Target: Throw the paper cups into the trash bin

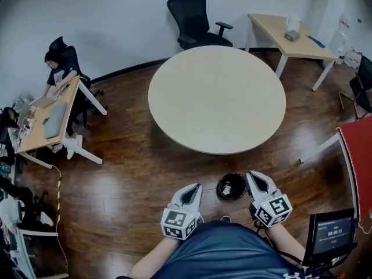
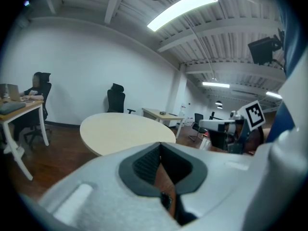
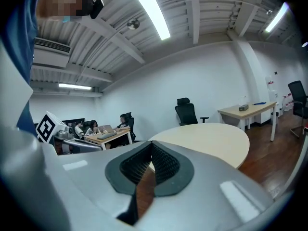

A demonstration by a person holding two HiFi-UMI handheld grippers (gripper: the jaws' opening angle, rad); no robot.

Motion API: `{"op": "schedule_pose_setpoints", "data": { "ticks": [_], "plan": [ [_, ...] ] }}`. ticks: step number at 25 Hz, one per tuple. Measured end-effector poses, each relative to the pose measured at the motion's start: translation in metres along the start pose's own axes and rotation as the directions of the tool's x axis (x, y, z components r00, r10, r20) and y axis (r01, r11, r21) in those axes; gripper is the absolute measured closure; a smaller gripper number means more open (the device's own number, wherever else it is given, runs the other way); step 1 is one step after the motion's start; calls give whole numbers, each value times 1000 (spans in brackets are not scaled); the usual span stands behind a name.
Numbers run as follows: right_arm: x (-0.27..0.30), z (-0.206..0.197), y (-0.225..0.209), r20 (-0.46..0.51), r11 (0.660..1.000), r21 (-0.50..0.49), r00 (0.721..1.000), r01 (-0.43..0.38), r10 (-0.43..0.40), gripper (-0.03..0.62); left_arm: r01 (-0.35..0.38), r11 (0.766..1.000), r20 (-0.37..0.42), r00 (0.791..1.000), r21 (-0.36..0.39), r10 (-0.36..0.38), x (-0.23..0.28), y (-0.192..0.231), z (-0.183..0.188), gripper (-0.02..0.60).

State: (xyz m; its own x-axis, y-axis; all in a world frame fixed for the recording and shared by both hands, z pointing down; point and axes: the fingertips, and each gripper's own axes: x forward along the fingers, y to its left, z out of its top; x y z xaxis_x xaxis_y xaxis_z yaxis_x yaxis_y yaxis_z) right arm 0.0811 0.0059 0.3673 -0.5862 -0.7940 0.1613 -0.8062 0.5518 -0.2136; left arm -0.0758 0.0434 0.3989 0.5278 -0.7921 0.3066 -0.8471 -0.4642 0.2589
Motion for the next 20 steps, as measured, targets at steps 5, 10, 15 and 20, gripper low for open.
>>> {"op": "schedule_pose_setpoints", "data": {
  "ticks": [5,10,15,20],
  "plan": [
    [-6,-3,-1,-18,1000,6,1000,17,-17,585,-16,1000,31,999,8,16,-8,-1,8,577],
    [-8,-1,3,-12,1000,-11,1000,19,-19,585,-17,1000,49,999,23,15,-11,-2,20,578],
    [-7,-6,7,-18,1000,-12,1000,14,-14,585,-7,999,39,999,34,6,-10,-5,21,577],
    [-9,-10,5,-24,1000,-16,1000,18,-19,585,-7,999,37,999,33,6,-9,-6,19,578]
  ]
}}
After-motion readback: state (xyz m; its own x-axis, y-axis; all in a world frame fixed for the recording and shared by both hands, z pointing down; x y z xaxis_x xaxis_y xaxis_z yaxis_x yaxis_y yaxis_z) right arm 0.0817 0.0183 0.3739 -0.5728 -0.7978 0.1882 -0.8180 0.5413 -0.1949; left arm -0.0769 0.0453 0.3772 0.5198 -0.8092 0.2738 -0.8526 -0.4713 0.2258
